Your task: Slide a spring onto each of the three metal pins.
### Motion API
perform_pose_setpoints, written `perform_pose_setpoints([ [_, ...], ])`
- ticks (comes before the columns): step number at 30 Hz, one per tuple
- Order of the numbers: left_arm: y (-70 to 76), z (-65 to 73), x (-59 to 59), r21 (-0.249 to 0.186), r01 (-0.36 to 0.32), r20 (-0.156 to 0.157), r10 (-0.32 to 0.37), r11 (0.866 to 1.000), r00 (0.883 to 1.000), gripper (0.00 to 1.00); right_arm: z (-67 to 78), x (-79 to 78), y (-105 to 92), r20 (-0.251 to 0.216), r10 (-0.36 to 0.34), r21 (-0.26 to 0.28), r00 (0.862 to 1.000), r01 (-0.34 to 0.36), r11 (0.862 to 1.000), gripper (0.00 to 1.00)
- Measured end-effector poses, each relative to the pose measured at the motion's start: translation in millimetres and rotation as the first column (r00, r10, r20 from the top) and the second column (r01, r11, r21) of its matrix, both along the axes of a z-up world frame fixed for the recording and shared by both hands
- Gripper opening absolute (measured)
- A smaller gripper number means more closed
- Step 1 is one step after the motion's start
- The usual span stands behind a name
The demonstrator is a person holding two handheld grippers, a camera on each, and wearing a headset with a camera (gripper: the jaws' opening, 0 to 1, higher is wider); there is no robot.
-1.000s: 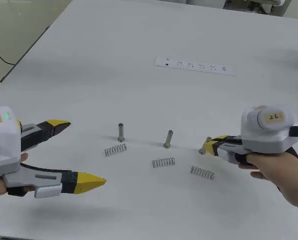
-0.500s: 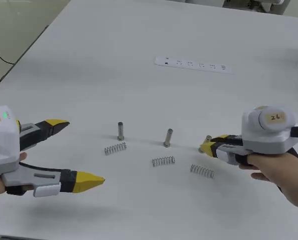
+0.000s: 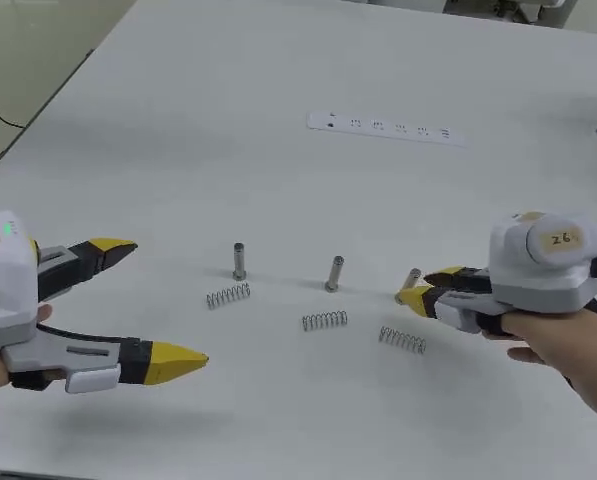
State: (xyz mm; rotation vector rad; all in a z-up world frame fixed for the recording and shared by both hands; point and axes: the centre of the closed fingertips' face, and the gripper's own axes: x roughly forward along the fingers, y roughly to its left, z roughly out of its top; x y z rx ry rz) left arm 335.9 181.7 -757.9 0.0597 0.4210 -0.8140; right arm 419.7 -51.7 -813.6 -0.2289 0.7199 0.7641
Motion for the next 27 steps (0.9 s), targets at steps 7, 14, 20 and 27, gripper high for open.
perform_pose_setpoints([
  [7, 0.7, 1.4, 0.8, -0.004, 0.002, -0.001, -0.002, 1.000, 1.000, 0.95, 3.1, -4.5, -7.0, 0.032, 0.058, -0.059, 0.998, -0.056, 0.997, 0.27],
  [14, 0.0, 0.5, 0.9, -0.002, 0.009, -0.005, -0.009, 1.000, 1.000, 0.95, 5.9, -7.3, -13.5, 0.050, 0.120, -0.101, 0.992, -0.115, 0.988, 0.28],
  [20, -1.9, -0.5, -0.2, 0.001, 0.019, -0.011, -0.019, 1.000, 1.000, 0.95, 2.9, -20.1, -13.7, 0.064, 0.273, -0.210, 0.960, -0.255, 0.944, 0.29],
  [27, -3.5, -1.6, -0.8, 0.002, 0.021, -0.014, -0.021, 1.000, 1.000, 0.95, -1.0, -35.5, -2.3, 0.045, 0.383, -0.246, 0.923, -0.361, 0.900, 0.30],
])
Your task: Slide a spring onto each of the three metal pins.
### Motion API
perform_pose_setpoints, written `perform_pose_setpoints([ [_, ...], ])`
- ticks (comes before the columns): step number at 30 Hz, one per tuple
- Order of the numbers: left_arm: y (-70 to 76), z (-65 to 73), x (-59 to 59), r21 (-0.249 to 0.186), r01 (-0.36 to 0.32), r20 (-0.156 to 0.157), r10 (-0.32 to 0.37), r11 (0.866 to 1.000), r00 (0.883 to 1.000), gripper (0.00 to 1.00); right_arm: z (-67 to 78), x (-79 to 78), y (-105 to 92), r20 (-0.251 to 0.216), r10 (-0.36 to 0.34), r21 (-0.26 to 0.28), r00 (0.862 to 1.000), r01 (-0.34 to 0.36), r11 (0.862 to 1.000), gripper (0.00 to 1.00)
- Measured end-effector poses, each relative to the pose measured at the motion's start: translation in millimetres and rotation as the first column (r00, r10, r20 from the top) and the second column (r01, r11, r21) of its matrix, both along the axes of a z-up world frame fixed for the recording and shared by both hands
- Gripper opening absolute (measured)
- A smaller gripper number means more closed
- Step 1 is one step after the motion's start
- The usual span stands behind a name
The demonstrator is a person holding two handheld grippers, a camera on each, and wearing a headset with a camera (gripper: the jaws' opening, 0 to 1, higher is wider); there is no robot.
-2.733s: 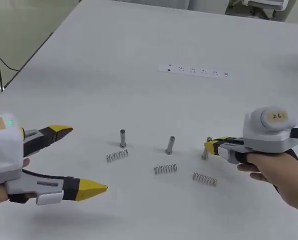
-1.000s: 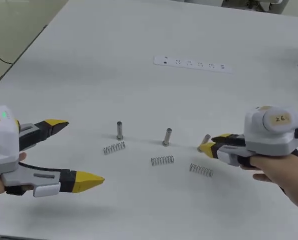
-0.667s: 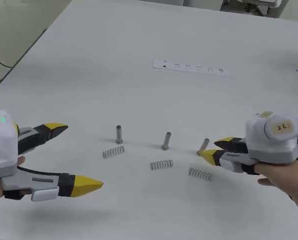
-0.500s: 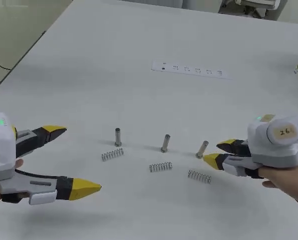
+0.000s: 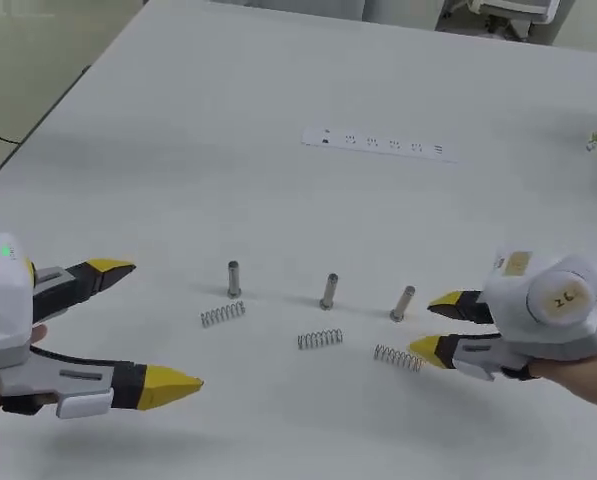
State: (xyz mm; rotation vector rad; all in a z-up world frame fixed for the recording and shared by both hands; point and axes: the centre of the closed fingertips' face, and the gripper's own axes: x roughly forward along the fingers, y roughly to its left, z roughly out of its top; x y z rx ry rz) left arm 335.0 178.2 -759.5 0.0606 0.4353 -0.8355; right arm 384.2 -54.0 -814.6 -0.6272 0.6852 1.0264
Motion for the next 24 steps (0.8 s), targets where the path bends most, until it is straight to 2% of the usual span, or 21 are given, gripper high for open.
perform_pose_setpoints([
  [5, 0.1, -0.1, -1.5, 0.001, 0.002, -0.001, -0.002, 1.000, 1.000, 0.94, -0.6, -9.5, 9.8, 0.000, 0.106, -0.037, 0.994, -0.106, 0.994, 0.28],
  [8, 1.2, -1.0, -2.4, 0.007, 0.005, -0.002, -0.005, 1.000, 1.000, 0.94, -4.7, -13.4, 11.9, -0.005, 0.165, -0.077, 0.986, -0.165, 0.983, 0.25],
  [11, 1.5, -0.9, -2.6, 0.008, 0.004, -0.001, -0.004, 1.000, 1.000, 0.94, -10.4, -15.0, 11.1, -0.013, 0.196, -0.114, 0.981, -0.196, 0.974, 0.21],
  [17, 1.2, -0.6, -2.2, 0.009, 0.004, 0.002, -0.004, 1.000, 1.000, 0.94, -23.6, -13.5, 5.7, -0.033, 0.218, -0.158, 0.975, -0.221, 0.962, 0.13],
  [24, 1.7, -2.3, -2.7, 0.014, 0.003, -0.001, -0.003, 1.000, 1.000, 0.94, -32.8, -16.1, 4.1, -0.058, 0.229, -0.170, 0.972, -0.236, 0.957, 0.11],
])
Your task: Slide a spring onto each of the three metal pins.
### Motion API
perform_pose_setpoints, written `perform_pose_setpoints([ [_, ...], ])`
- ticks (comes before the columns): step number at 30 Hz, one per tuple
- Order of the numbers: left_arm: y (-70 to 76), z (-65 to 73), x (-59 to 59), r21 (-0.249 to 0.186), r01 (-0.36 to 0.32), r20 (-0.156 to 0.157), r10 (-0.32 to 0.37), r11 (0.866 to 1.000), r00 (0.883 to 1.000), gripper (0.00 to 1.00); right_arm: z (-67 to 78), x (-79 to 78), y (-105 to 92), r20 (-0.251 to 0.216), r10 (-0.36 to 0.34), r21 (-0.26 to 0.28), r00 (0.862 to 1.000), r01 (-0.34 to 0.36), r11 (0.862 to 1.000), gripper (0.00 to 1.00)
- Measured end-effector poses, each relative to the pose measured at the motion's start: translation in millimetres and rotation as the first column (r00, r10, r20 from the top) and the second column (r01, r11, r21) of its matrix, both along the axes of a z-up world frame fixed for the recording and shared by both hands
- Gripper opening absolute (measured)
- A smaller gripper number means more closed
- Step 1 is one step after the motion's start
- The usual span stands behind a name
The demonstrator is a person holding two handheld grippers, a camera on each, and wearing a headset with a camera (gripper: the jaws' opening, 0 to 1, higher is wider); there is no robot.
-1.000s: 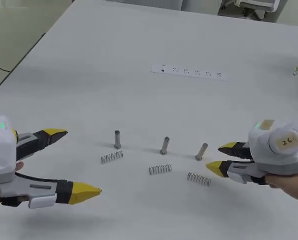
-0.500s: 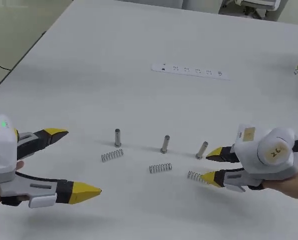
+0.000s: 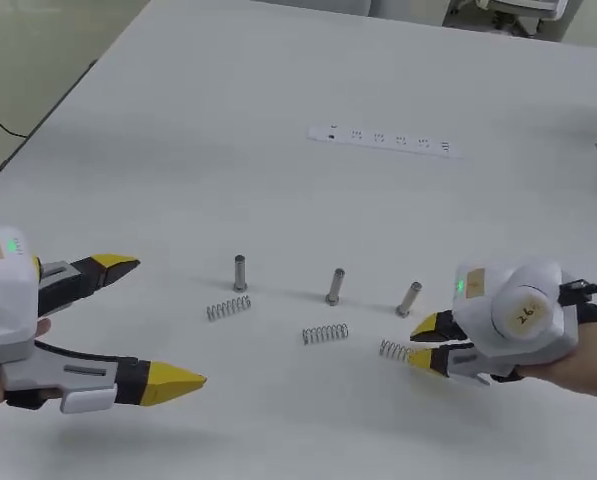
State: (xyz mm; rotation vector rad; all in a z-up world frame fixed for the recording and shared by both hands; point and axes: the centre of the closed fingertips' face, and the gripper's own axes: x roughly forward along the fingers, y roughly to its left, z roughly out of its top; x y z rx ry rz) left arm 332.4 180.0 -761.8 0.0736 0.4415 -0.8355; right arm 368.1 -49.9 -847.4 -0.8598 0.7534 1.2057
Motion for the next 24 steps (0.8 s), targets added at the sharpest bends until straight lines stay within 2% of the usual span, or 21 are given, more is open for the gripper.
perform_pose_setpoints([
  [6, -0.2, -1.4, -0.7, 0.003, 0.004, -0.005, -0.004, 1.000, 1.000, 0.94, -7.8, -1.0, -2.5, -0.015, 0.002, -0.020, 1.000, -0.002, 1.000, 0.09],
  [18, -2.5, -2.6, -0.7, 0.007, 0.017, -0.010, -0.017, 1.000, 1.000, 0.94, -14.0, -2.9, -4.0, -0.025, 0.007, -0.029, 1.000, -0.007, 1.000, 0.08],
  [22, -5.8, -3.4, -2.8, 0.007, 0.031, -0.013, -0.031, 1.000, 0.999, 0.93, -13.6, -3.0, -2.5, -0.025, 0.013, -0.023, 1.000, -0.014, 1.000, 0.08],
  [24, -6.6, -3.6, -3.6, 0.008, 0.036, -0.014, -0.036, 0.999, 0.999, 0.93, -11.7, -3.1, -1.7, -0.010, 0.027, -0.026, 1.000, -0.028, 0.999, 0.08],
])
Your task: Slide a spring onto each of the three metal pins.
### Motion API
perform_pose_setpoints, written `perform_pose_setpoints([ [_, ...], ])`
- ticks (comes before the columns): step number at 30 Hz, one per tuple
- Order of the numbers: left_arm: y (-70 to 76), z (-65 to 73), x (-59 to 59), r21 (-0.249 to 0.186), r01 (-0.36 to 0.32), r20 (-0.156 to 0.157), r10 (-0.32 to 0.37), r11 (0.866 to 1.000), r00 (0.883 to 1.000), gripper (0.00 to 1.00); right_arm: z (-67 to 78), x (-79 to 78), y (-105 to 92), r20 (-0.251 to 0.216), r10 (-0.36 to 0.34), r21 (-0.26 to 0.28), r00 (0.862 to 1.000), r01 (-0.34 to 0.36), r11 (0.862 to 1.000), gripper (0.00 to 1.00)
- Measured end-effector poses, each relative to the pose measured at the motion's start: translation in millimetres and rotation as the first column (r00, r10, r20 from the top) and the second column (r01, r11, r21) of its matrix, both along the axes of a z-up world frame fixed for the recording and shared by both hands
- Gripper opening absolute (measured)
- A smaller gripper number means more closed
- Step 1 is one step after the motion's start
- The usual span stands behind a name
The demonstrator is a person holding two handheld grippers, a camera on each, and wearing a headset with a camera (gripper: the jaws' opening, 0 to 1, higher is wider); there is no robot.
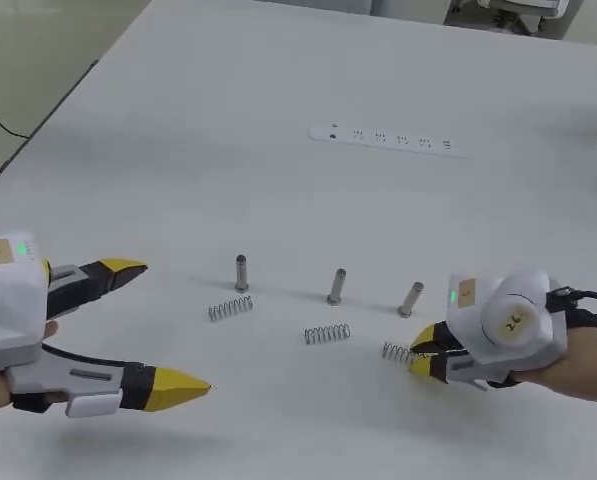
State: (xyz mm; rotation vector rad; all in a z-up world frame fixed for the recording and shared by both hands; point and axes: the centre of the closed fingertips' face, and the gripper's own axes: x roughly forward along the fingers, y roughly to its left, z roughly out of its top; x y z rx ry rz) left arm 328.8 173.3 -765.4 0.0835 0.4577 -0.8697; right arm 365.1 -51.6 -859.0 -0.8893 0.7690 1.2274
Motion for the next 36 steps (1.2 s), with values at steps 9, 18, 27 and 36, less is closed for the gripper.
perform_pose_setpoints([
  [9, -9.5, -5.3, -6.5, 0.002, 0.059, -0.032, -0.059, 0.998, 0.998, 0.87, 23.6, -8.2, 20.1, 0.010, 0.043, 0.036, 0.999, -0.043, 0.998, 0.08],
  [18, -21.5, -5.0, -4.7, -0.006, 0.131, -0.035, -0.131, 0.991, 0.991, 0.78, 41.1, -13.5, 39.6, 0.055, 0.103, 0.051, 0.993, -0.106, 0.993, 0.08],
  [27, -44.5, -6.0, 0.0, -0.004, 0.241, -0.043, -0.241, 0.971, 0.970, 0.61, 54.8, -17.6, 56.3, 0.048, 0.101, 0.097, 0.994, -0.105, 0.990, 0.08],
  [36, -76.5, -1.5, 3.7, -0.053, 0.307, -0.033, -0.309, 0.950, 0.950, 0.46, 64.8, -21.3, 70.5, 0.056, 0.135, 0.114, 0.989, -0.140, 0.984, 0.08],
])
